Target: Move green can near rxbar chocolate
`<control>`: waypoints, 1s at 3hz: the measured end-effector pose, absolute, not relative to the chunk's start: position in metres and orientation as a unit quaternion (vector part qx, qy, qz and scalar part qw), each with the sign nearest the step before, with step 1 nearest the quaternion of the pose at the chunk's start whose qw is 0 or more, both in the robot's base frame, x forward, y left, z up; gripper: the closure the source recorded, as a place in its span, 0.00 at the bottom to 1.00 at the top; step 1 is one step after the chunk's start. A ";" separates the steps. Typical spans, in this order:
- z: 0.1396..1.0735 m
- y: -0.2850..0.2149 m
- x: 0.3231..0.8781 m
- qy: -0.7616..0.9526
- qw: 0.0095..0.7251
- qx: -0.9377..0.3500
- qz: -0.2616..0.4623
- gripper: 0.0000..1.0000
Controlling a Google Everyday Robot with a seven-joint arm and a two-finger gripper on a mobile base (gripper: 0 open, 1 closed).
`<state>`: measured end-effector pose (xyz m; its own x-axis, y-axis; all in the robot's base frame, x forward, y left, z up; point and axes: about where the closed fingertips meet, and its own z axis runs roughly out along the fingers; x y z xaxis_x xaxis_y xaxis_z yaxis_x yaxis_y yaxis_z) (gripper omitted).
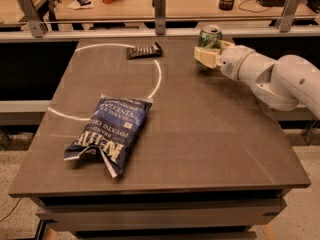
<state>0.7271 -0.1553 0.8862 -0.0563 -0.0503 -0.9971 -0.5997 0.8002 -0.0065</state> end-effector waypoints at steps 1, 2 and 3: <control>0.879 -0.146 0.761 0.707 0.635 -0.227 0.212 1.00; 0.874 -0.132 0.789 0.711 0.629 -0.230 0.216 1.00; 0.879 -0.113 0.811 0.703 0.632 -0.238 0.224 1.00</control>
Offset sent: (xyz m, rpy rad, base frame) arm 0.0959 0.0362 -0.0179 -0.0099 0.0637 0.0029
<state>0.8112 -0.1131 0.8787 -0.0895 -0.0520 -0.9946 -0.6166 0.7872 0.0143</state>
